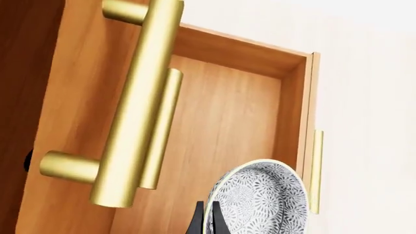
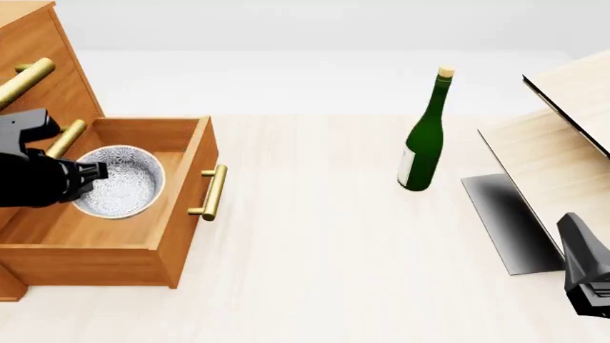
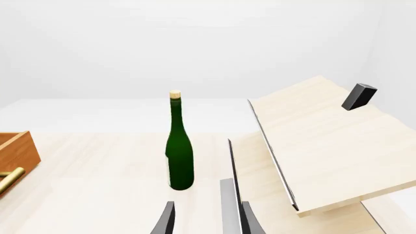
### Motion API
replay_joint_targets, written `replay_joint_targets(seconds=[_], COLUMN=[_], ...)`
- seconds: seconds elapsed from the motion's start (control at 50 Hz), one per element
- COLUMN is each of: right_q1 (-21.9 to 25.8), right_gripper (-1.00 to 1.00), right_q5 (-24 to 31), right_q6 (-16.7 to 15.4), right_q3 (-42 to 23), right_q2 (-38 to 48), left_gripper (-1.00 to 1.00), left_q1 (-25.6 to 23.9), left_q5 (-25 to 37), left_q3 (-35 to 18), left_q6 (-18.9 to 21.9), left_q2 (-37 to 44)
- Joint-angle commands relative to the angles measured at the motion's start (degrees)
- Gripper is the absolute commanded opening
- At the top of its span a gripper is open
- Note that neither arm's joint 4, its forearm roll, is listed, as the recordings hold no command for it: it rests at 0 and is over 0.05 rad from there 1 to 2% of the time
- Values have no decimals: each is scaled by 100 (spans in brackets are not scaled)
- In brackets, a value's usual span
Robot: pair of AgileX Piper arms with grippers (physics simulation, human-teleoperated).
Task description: Put the bowl in the bottom drawer of the cabinet and close it.
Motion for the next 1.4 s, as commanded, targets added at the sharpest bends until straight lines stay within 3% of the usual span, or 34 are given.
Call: replay_joint_targets(seconds=[0.02, 1.4], right_q1=[1, -3], right_gripper=[100, 100], right_q5=[1, 1], right_q6=[0, 0], right_q3=[0, 0], right_q2=[-2, -1], left_gripper=[-100, -100], left_q1=[113, 393], left_q5=[-78, -641], left_q3=[107, 326], left_q6=[-6, 66], left_q2=[148, 880])
